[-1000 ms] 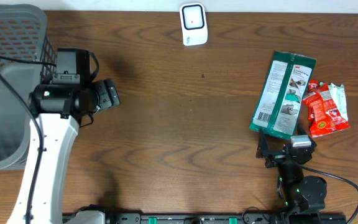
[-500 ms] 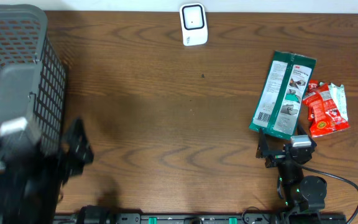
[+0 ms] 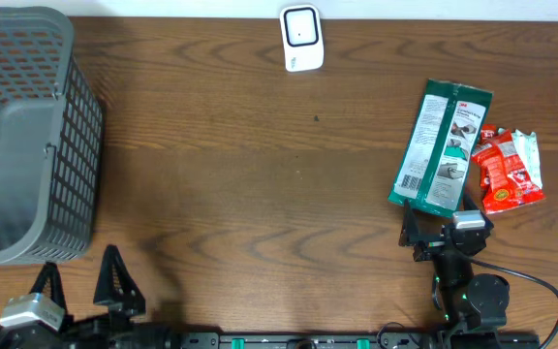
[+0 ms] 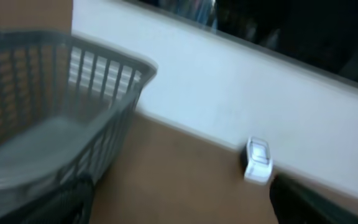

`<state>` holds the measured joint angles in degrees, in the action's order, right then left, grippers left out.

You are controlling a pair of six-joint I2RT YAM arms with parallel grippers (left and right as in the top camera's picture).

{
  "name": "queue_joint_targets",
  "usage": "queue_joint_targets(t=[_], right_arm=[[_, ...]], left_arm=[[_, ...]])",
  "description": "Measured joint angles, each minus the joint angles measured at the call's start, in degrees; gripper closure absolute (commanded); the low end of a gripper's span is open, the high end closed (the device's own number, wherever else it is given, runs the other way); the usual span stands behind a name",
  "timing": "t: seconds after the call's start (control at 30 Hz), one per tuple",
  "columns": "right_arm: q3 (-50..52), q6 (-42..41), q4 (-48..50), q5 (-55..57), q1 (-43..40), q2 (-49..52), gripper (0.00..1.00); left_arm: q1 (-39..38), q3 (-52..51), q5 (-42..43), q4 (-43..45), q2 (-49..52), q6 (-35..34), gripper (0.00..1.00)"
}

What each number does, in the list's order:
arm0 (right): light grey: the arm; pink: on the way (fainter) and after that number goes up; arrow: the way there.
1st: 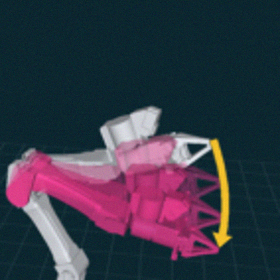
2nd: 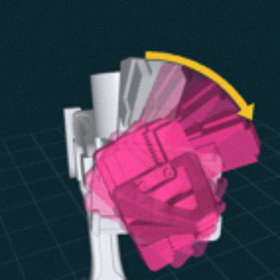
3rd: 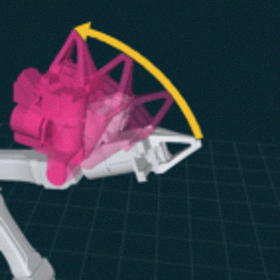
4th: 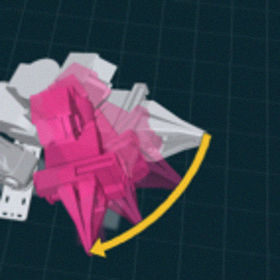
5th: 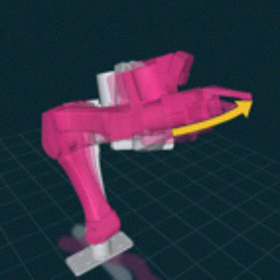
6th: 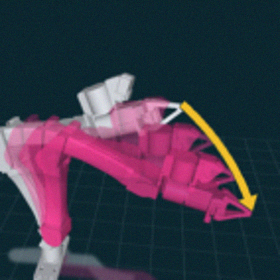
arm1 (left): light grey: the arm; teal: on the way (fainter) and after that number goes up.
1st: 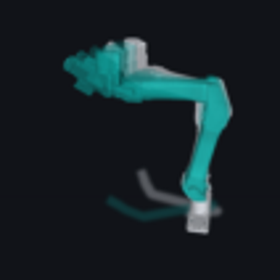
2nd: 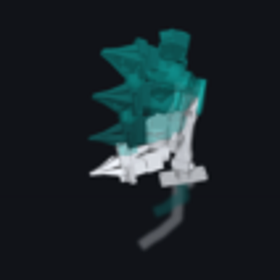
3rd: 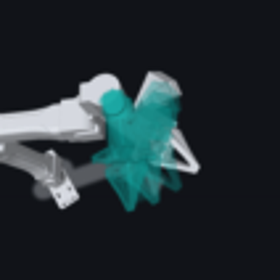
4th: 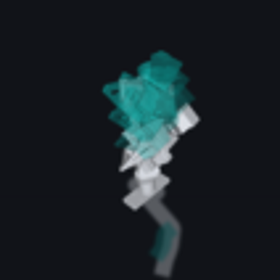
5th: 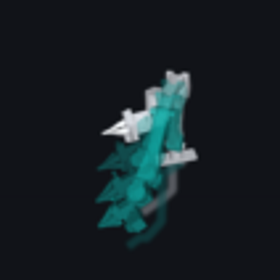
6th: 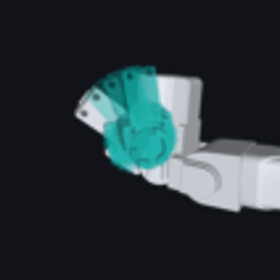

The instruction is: Scan the item barcode

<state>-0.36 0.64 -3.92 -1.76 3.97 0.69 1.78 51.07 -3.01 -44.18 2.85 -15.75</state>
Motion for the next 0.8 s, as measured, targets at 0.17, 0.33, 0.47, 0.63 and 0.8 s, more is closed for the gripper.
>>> queue_joint_targets(t=[0.17, 0.33, 0.47, 0.63, 0.8], right_arm=[[0.0, 0.0, 0.0, 0.0, 0.0, 0.0, 0.01], [0.0, 0.0, 0.0, 0.0, 0.0, 0.0, 0.01], [0.0, 0.0, 0.0, 0.0, 0.0, 0.0, 0.01], [0.0, 0.0, 0.0, 0.0, 0.0, 0.0, 0.01], [0.0, 0.0, 0.0, 0.0, 0.0, 0.0, 0.01]], left_arm=[[0.0, -12.0, 0.1, 19.9, -2.4, -4.3, 0.09], [0.0, -25.0, 1.4, 43.9, -2.3, -7.0, 0.09], [0.0, -35.8, 3.6, 62.4, -2.3, -8.0, 0.09], [0.0, -45.9, 5.3, 69.3, -2.3, -8.3, 0.09], [0.0, -50.0, 5.9, 68.2, -2.3, -8.5, 0.09]])
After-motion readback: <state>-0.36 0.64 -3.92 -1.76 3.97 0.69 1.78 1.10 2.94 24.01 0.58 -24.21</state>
